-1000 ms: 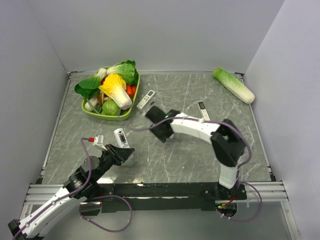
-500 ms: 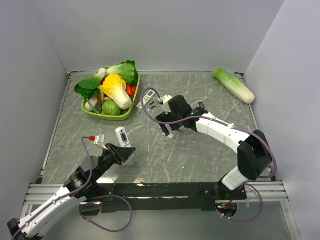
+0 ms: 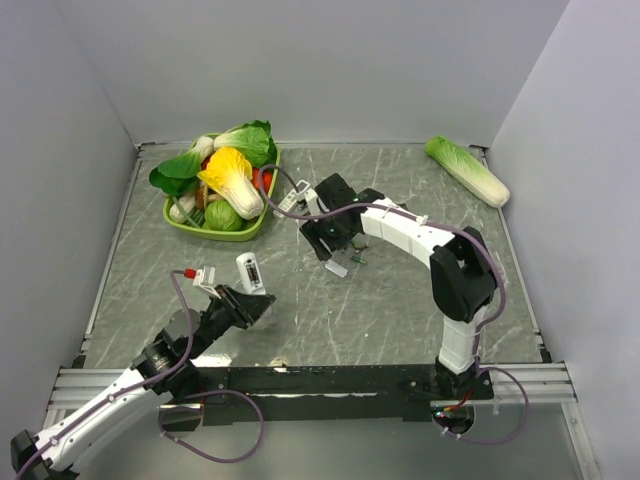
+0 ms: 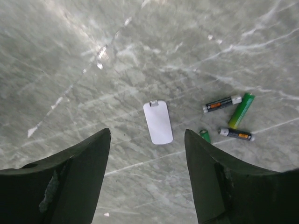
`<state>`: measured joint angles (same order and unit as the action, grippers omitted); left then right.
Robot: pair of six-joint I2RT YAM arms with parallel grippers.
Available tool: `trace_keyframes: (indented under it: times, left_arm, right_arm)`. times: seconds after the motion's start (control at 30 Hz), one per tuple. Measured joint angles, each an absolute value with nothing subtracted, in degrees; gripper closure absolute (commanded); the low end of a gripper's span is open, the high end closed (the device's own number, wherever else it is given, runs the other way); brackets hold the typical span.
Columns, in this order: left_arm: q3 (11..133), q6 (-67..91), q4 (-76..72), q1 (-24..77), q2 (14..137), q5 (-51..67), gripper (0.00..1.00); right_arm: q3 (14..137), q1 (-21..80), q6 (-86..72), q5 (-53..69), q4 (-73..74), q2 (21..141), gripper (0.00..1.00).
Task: Load the batteries into the remote control
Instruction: Pick up the battery cover at the center of the board.
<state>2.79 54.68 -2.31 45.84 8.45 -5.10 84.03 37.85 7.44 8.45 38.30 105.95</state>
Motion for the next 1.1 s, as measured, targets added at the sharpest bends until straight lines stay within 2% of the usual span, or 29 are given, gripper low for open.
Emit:
trace_keyframes:
  times: [0.53,1.1]
  left_arm:
    - [2.8,53.6,-9.8,45.8,15.9,-2.2,0.99]
    - [2.8,53.6,-12.4,45.8,18.3,-1.3,0.99]
  right_arm:
    - [89.9,38.2,9.8,7.6,44.6,117.8,0.41]
    - [91.7,39.7,10.2,4.4,45.0,121.3,0.5]
